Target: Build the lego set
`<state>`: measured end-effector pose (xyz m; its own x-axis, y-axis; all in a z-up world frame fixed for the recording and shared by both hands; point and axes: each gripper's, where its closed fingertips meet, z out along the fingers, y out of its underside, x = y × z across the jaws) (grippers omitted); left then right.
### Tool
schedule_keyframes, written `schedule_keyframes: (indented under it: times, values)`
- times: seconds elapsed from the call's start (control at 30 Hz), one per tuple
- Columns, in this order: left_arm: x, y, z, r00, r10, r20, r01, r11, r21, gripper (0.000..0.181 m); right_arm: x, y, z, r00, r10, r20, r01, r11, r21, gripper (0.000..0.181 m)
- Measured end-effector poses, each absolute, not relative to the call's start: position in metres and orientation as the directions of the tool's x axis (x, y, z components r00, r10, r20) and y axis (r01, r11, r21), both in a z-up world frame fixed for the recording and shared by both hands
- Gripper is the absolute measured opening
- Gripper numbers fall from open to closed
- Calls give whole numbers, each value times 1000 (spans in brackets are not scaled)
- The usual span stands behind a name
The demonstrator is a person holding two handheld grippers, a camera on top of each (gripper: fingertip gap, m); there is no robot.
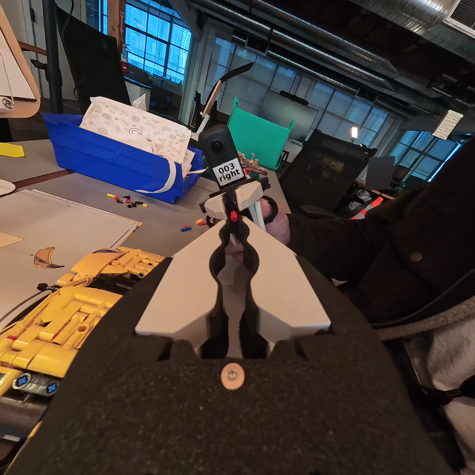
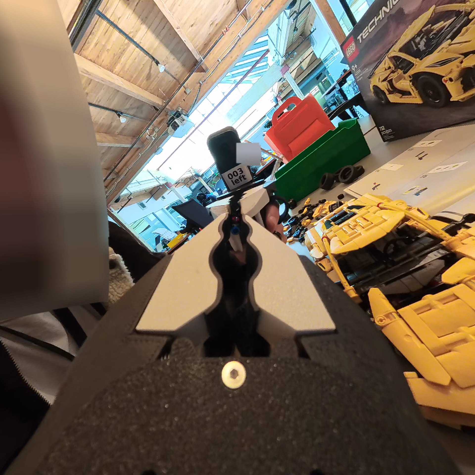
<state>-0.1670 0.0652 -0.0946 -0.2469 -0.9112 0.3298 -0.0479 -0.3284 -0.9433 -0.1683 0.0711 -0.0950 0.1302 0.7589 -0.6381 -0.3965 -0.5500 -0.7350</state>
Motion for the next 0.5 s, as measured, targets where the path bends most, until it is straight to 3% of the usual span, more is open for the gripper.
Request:
schedule_keyframes:
  times: [0.5]
  values:
    - [-168, 66, -92, -245, -915, 321, -39, -322, -946, 11, -170, 72, -96, 152, 761, -631, -390, -540, -746, 6]
